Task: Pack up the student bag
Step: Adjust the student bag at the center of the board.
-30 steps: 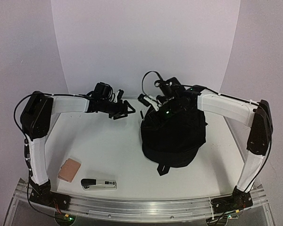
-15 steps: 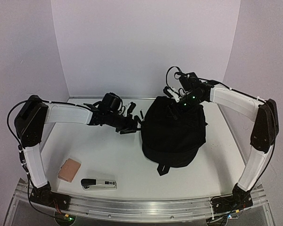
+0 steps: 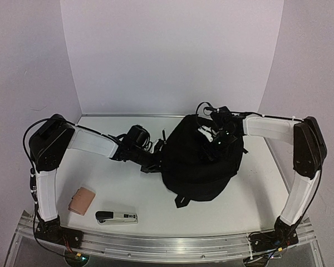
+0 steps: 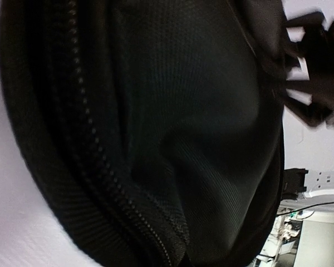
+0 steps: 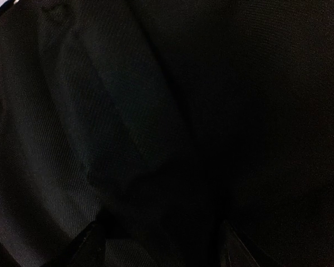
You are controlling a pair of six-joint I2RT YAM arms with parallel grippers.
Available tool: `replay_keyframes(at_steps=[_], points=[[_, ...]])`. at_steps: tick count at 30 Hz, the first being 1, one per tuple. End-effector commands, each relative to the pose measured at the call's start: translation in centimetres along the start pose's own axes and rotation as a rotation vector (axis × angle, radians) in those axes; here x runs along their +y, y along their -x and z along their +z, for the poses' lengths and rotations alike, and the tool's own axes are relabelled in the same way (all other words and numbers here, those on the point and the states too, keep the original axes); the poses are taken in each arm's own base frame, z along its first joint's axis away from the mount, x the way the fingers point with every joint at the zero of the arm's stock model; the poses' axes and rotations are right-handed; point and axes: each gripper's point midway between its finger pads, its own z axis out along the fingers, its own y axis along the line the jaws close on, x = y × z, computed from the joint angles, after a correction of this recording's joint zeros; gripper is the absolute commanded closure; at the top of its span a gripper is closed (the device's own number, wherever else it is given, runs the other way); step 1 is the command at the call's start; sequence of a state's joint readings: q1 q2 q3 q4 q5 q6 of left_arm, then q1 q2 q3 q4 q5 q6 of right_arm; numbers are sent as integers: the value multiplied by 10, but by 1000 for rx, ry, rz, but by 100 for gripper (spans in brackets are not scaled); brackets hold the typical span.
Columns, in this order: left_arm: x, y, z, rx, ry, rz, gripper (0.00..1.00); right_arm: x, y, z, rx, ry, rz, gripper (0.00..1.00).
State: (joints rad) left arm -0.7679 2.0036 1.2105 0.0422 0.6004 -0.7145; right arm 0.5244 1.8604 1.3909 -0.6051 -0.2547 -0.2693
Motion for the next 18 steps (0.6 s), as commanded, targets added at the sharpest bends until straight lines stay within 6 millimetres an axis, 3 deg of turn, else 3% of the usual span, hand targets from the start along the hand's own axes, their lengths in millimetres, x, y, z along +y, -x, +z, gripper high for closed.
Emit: replay_keyframes(at_steps=[1,4,5,7,9,12,15,18], points=[[17,82,-29,-158,-19,-23,100,122,-46,7,166,309,-104,32],[29,133,-48,-218,24,-17,100,180,-34,-12,133,407,-247,30],[38,145,-55,-236,41,-31,98,192,-28,-21,121,430,-270,28],[37,172,-73,-287,43,-36,83,196,-4,-41,73,427,-279,25],[29,184,-89,-322,57,-16,62,176,23,-60,-5,336,-267,21],[19,179,-106,-344,86,12,46,109,48,-86,-101,207,-150,14],[17,153,-112,-332,108,11,38,37,50,-94,-125,105,-8,13],[13,118,-107,-294,145,12,33,3,37,-90,-102,45,29,13]])
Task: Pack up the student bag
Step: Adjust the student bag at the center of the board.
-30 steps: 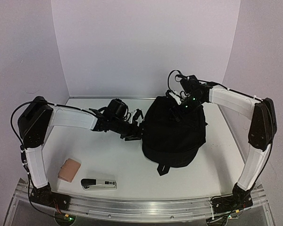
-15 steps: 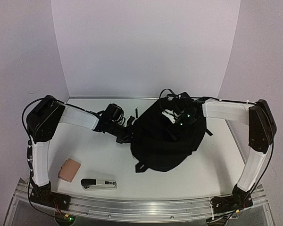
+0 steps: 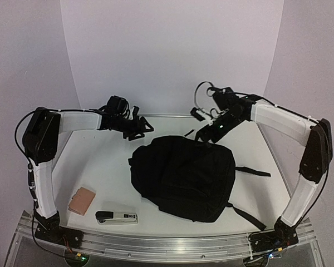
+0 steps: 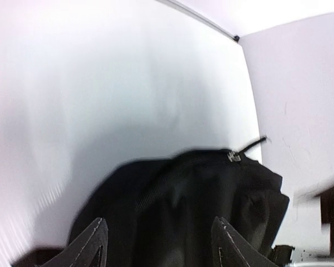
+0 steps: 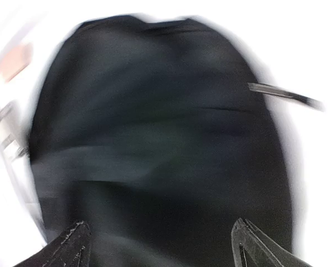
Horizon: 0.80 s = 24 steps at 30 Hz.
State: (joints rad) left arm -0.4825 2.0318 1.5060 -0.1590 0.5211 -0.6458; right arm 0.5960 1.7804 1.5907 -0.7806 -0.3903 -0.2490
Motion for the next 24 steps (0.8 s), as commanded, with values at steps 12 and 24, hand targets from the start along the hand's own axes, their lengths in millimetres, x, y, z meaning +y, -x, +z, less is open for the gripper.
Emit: replay_keyframes(at_steps=[12,24], points=[[2,-153,-21,133,196,-22,32,-31,-56,30,145,121,190,21],[8,-71,77,134,73,17,77,-46,-106,20,218,53,230,54]])
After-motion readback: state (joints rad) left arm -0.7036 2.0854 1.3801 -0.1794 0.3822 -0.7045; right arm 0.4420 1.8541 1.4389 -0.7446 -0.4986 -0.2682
